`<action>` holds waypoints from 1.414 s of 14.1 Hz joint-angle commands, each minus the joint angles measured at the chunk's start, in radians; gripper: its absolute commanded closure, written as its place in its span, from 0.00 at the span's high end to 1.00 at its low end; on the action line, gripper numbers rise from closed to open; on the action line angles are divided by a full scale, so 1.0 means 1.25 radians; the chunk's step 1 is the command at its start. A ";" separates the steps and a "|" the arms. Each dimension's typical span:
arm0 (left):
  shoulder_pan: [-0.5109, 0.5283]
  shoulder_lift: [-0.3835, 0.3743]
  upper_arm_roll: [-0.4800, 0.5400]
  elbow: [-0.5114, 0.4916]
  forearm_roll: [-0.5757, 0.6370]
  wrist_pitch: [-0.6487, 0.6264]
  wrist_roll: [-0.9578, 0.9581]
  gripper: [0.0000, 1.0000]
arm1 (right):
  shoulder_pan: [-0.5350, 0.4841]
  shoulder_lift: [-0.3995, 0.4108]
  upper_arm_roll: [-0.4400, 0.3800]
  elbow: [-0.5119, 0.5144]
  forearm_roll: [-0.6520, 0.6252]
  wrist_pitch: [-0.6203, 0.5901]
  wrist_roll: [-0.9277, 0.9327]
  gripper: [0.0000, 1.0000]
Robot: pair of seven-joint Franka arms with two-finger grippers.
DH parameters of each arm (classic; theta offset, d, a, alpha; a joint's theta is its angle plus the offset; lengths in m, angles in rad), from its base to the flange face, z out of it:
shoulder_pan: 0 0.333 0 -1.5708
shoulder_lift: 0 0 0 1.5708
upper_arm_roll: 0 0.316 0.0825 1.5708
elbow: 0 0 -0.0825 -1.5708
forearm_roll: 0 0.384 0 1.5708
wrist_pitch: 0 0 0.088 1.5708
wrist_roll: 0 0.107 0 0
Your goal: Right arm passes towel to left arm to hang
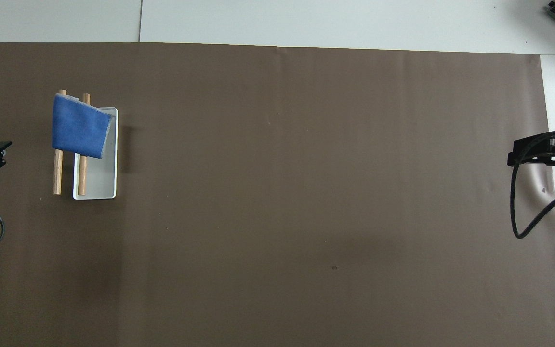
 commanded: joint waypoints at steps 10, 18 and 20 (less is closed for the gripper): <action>-0.155 -0.053 -0.001 0.070 -0.002 0.008 0.501 1.00 | -0.009 -0.020 0.002 -0.026 -0.003 0.018 0.001 1.00; -0.151 -0.073 0.001 0.253 0.205 -0.322 0.563 1.00 | -0.009 -0.020 0.002 -0.026 -0.003 0.018 0.001 1.00; -0.145 -0.068 0.001 0.316 0.327 -0.473 0.565 1.00 | -0.009 -0.020 0.002 -0.026 -0.003 0.018 0.001 1.00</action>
